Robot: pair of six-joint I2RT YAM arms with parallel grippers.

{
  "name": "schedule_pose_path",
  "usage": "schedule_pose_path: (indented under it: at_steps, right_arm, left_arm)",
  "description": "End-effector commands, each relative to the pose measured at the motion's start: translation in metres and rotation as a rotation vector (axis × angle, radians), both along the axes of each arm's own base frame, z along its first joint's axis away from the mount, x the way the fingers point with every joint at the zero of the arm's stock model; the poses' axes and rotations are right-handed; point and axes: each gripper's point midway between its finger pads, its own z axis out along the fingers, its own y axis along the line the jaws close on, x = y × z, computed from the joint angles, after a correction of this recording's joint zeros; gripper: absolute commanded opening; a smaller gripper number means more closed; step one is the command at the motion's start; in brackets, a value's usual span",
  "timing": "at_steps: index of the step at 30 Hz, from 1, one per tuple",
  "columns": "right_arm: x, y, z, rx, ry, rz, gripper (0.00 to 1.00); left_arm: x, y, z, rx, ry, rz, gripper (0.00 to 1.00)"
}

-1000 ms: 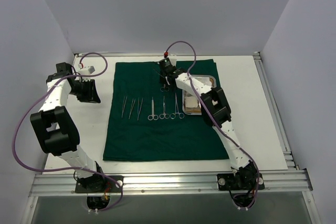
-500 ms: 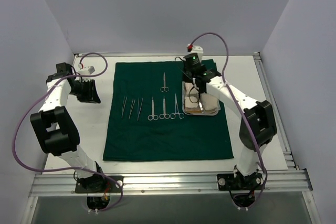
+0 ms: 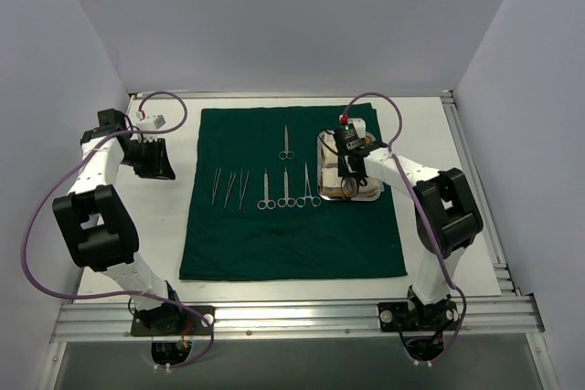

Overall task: Open and lay out the surgical kit
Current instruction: Pick up the medical item from the container.

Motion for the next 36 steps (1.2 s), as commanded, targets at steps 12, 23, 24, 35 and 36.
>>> schedule_pose_path:
  at_steps: [12, 23, 24, 35, 36]
  right_arm:
    - [0.017, -0.009, -0.024, -0.045, 0.032, -0.006, 0.12]
    - [0.018, -0.004, 0.017, 0.004, -0.044, -0.002, 0.0]
    - [0.018, -0.003, 0.022, 0.011, -0.052, 0.002, 0.0]
    - [0.018, 0.006, 0.045, 0.059, -0.075, 0.034, 0.0]
    - [0.019, 0.011, 0.049, 0.083, -0.088, 0.036, 0.0]
  left_arm:
    - [0.003, 0.001, 0.015, -0.003, -0.047, -0.005, 0.36]
    - [0.004, 0.003, 0.014, 0.001, -0.046, -0.005, 0.36]
    - [0.004, 0.002, 0.015, 0.0, -0.045, -0.005, 0.36]
    - [0.004, 0.001, 0.017, -0.004, -0.051, -0.006, 0.36]
    - [0.004, 0.001, 0.018, -0.005, -0.052, -0.008, 0.36]
